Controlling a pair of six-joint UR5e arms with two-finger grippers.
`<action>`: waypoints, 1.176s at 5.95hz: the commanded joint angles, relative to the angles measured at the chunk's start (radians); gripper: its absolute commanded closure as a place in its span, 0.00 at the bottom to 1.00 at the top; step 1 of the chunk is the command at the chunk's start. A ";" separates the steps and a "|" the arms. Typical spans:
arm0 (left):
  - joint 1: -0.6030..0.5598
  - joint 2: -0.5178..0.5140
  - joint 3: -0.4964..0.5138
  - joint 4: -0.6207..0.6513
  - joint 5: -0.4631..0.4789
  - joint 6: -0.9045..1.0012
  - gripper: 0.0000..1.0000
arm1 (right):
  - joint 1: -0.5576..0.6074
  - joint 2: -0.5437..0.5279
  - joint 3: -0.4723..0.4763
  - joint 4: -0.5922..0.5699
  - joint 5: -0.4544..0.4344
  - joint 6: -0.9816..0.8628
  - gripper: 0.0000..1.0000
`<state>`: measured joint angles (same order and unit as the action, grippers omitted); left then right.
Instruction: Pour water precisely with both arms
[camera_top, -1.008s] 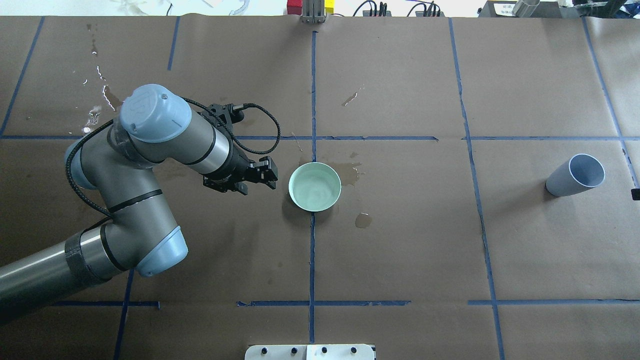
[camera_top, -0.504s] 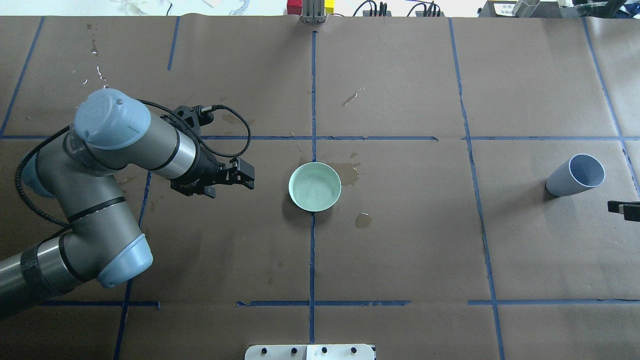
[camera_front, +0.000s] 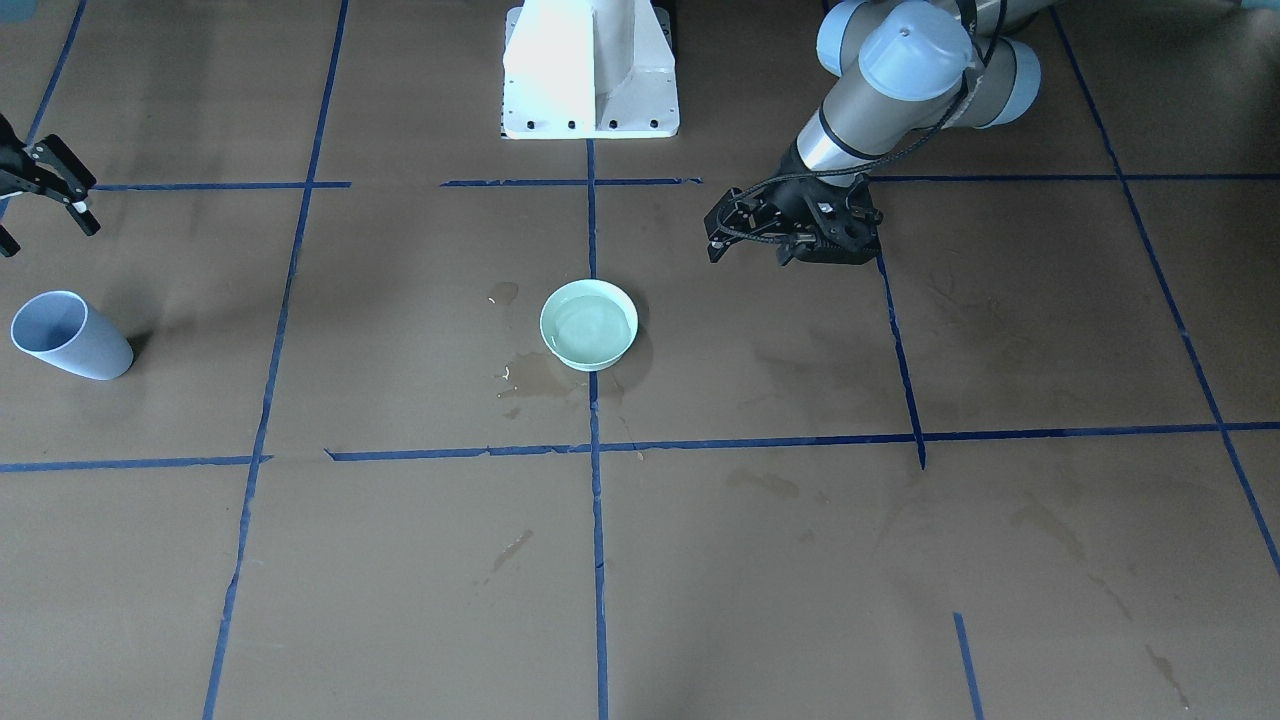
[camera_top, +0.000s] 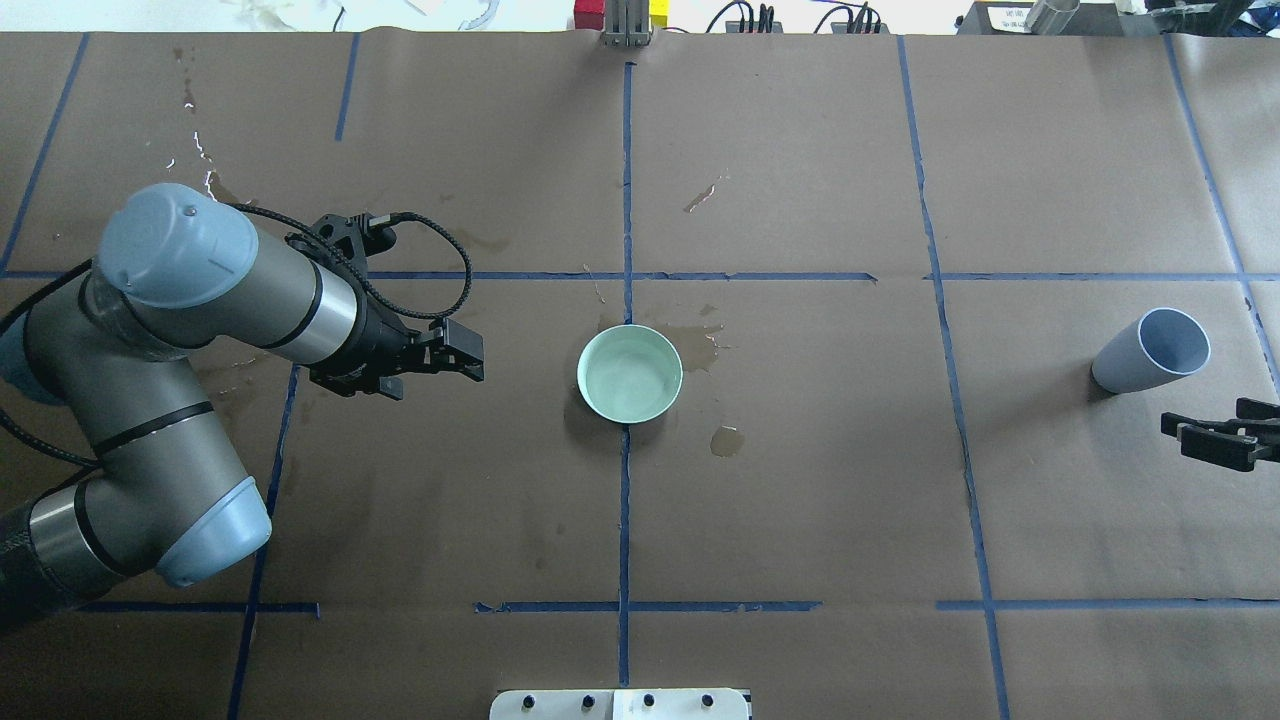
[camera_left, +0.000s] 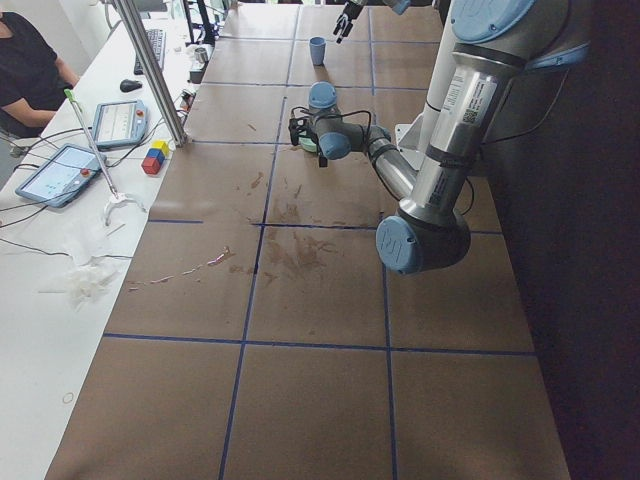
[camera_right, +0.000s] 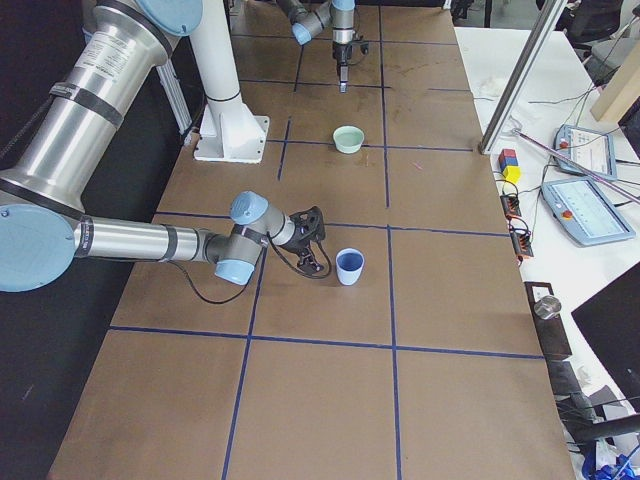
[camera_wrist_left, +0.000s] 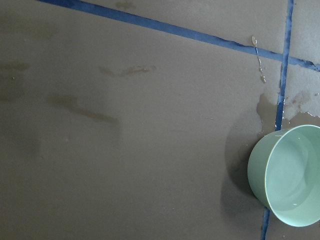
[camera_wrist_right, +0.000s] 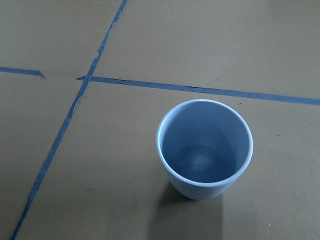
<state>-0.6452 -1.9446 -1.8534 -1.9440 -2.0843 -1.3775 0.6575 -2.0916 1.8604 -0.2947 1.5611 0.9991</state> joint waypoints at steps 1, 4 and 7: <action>-0.011 0.006 -0.004 -0.001 0.006 -0.002 0.00 | -0.172 -0.004 -0.018 0.003 -0.274 0.097 0.00; -0.013 0.027 -0.032 0.000 0.043 -0.003 0.00 | -0.329 -0.001 -0.056 0.008 -0.602 0.170 0.03; -0.017 0.029 -0.032 0.000 0.052 -0.003 0.00 | -0.455 0.042 -0.164 0.034 -0.915 0.216 0.00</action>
<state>-0.6619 -1.9169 -1.8860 -1.9436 -2.0368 -1.3806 0.2363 -2.0648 1.7281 -0.2761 0.7250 1.2066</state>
